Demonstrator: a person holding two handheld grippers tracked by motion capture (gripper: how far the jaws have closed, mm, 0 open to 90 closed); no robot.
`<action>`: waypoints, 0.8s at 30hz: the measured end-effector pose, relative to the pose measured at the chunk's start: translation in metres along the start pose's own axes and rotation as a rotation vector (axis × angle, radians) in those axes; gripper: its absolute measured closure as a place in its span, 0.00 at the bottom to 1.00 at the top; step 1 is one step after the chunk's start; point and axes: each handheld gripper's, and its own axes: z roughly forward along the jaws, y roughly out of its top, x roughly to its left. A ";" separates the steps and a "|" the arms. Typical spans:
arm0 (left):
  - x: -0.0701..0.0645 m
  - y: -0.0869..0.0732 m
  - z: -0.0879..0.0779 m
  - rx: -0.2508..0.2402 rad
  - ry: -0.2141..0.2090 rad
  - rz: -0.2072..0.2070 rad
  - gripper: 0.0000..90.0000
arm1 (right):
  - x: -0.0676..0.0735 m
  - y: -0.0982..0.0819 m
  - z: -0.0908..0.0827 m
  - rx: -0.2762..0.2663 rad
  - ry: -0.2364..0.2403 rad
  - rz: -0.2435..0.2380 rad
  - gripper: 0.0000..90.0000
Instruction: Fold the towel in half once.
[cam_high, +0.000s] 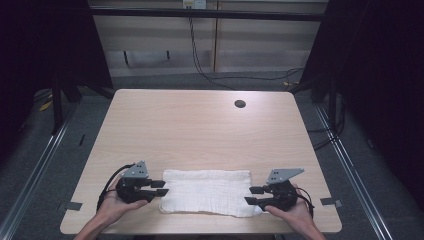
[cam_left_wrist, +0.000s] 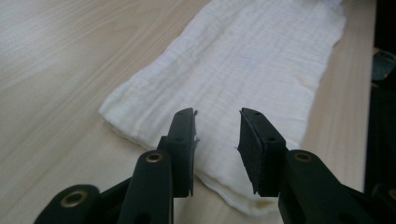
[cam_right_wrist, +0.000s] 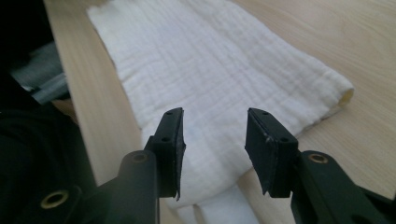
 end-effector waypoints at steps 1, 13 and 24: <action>0.003 0.002 0.004 0.015 -0.010 -0.003 0.71 | 0.001 0.001 0.005 0.016 -0.008 -0.006 0.62; 0.027 0.022 0.033 0.046 0.033 -0.012 0.77 | 0.009 0.031 0.051 0.096 0.015 -0.098 0.62; 0.028 0.018 0.044 0.089 0.053 0.004 0.67 | 0.031 0.037 0.078 0.148 -0.024 -0.206 0.59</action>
